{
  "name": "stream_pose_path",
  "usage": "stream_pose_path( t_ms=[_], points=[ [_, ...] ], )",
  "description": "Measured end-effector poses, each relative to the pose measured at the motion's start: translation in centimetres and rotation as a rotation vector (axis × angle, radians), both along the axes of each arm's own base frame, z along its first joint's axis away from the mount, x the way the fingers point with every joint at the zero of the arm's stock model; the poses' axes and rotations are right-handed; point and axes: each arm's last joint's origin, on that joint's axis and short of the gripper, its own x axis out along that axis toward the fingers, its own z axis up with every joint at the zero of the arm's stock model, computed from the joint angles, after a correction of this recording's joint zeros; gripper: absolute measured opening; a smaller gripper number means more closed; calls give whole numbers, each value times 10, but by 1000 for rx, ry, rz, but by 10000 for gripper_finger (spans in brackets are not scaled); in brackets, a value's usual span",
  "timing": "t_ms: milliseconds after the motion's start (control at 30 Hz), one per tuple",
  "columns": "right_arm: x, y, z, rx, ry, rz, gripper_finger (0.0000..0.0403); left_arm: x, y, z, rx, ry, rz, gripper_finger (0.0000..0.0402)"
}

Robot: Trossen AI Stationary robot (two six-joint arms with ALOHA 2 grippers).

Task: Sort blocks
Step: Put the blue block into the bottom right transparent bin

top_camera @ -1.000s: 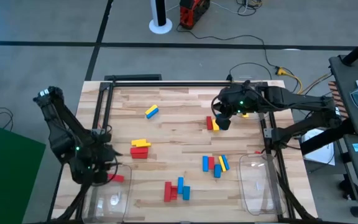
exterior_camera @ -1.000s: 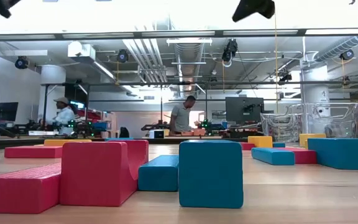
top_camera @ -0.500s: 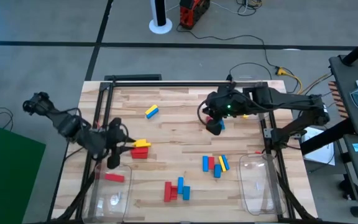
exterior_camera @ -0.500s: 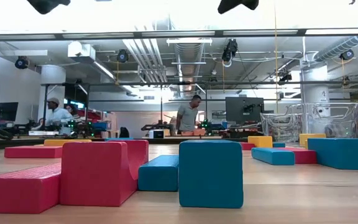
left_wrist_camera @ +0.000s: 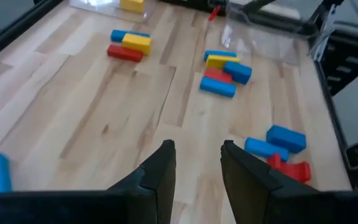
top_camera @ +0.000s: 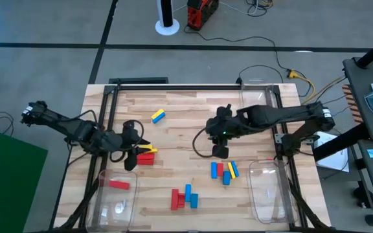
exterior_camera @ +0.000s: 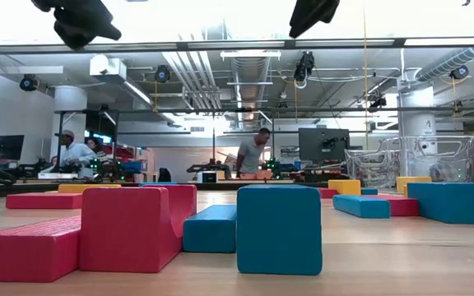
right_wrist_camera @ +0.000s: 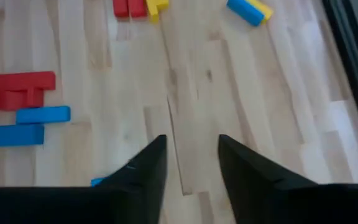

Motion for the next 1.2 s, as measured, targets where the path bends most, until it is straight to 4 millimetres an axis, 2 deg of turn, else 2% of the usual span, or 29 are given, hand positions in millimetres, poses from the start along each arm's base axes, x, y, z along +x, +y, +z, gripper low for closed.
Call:
stream_pose_path(
  t_ms=[300, 533, 700, 900, 1200],
  points=[
    [16, 4, -23, -8, 75, 4, 289, 2, -1, -7, -2, -14, 7, 107],
    [20, 5, -35, -21, 145, 8, 363, 2, -1, -6, 0, -18, 10, 107],
    [21, 5, -48, -19, 207, -10, 379, 2, -1, -7, 2, -17, 12, 107],
    [24, 10, -75, -23, 302, -1, 380, 2, 0, -6, 18, -23, 32, 107],
    [21, 35, -121, 45, 451, 86, 380, 2, 1, -7, 26, -22, 41, 107]
  ],
)
